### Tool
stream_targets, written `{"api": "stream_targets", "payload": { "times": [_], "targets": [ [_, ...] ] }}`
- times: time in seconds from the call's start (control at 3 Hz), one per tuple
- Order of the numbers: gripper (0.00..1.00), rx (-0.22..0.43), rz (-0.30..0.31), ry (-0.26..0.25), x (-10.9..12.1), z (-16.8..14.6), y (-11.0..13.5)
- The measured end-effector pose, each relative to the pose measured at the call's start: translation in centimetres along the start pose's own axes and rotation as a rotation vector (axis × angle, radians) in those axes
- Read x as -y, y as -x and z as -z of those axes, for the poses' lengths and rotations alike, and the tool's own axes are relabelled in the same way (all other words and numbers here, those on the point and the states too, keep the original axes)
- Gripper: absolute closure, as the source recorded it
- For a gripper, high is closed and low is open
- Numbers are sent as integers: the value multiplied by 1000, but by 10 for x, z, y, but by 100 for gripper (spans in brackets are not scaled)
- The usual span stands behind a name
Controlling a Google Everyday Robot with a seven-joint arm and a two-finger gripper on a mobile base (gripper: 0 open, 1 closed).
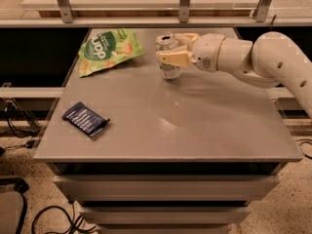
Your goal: Place 7up can upright
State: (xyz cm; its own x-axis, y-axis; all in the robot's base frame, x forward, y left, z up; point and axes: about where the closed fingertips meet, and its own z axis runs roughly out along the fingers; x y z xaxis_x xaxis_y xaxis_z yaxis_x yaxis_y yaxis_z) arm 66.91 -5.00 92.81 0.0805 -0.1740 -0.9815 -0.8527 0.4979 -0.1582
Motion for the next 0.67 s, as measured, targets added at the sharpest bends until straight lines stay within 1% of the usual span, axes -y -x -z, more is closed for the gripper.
{"api": "stream_targets", "payload": {
  "times": [0.33,0.67],
  "targets": [
    [100,21,-9,-11,1,3,-2],
    [82,38,-30,-20,1,5,-6]
  ]
}}
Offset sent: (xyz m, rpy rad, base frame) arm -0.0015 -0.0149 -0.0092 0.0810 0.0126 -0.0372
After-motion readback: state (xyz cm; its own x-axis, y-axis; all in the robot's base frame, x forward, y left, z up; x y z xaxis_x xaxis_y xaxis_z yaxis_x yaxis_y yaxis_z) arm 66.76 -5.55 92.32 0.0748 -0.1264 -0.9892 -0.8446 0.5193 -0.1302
